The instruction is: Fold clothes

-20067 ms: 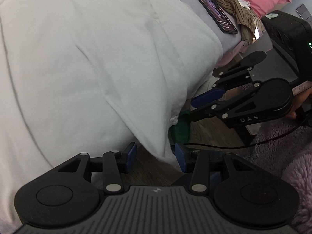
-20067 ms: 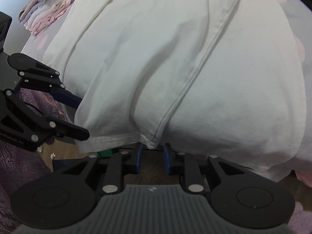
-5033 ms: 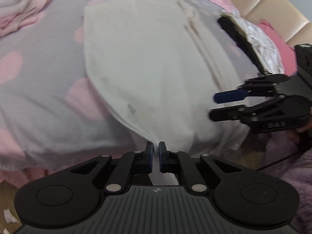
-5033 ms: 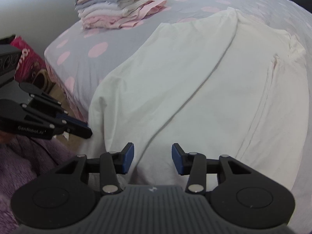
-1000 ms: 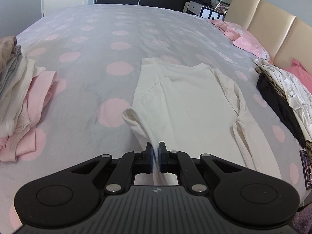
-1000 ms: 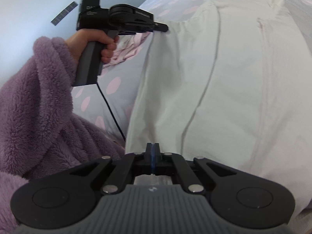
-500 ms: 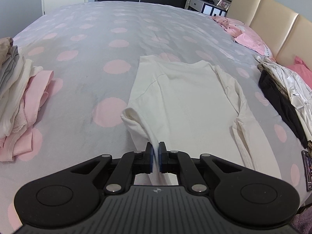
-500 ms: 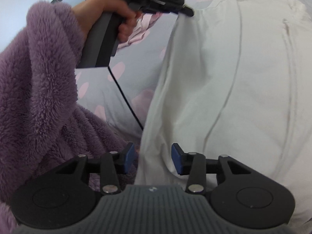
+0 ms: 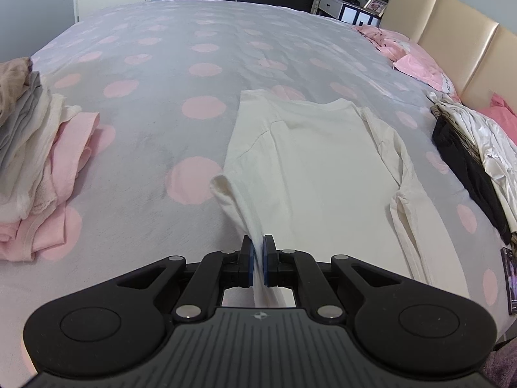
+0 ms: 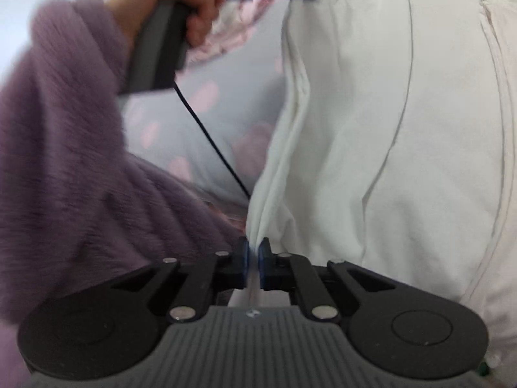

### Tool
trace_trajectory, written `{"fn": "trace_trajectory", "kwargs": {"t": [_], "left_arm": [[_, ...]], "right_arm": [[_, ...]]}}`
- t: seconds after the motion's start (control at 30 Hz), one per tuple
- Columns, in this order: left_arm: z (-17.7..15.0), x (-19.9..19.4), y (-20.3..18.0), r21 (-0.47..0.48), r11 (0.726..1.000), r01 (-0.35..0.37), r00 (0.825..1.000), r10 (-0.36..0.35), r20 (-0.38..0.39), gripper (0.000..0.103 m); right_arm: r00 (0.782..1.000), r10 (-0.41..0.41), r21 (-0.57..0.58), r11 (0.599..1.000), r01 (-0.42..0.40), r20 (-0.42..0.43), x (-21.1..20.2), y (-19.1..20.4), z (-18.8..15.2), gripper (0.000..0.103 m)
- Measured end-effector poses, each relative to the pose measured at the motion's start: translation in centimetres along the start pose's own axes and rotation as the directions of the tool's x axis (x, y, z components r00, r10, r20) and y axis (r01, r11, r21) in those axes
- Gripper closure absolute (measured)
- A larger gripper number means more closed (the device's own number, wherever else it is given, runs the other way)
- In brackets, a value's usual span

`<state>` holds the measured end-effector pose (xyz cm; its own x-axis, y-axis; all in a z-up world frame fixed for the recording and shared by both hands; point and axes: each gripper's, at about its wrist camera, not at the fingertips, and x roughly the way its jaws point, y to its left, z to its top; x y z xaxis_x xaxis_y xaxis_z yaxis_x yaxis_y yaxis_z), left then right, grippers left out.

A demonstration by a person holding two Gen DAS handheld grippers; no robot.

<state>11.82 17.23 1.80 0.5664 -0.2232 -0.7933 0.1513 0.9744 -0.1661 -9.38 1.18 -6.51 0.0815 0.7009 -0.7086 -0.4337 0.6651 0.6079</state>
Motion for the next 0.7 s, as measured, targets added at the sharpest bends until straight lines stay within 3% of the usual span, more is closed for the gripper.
{"fn": "trace_trajectory", "kwargs": {"t": [0.13,0.3,0.47,0.7], "left_arm": [[0.3,-1.7,-0.2,-0.011,1.0,0.005,1.0,-0.005,0.012,0.1],[1.4,-1.3,-4.2,0.098,0.995,0.006,1.0,-0.007,0.014,0.1],[2.0,1.7,-8.9,0.209,0.978,0.019,1.0,-0.016,-0.018,0.1],[1.5,6.8,-14.4,0.354,0.932,0.076,0.991,-0.032,-0.128,0.1]], "right_arm": [[0.997,0.058,0.098,0.993,-0.063,0.057,-2.9,-2.0,-0.8,0.096],[0.996,0.035,0.253,0.966,-0.056,0.087,-3.5,-5.1,-2.4,0.096],[0.993,0.016,0.322,0.945,-0.055,0.121,-4.5,-6.9,-2.6,0.096],[0.996,-0.005,0.385,0.922,-0.03,0.09,-4.0,-8.8,-3.2,0.096]]}}
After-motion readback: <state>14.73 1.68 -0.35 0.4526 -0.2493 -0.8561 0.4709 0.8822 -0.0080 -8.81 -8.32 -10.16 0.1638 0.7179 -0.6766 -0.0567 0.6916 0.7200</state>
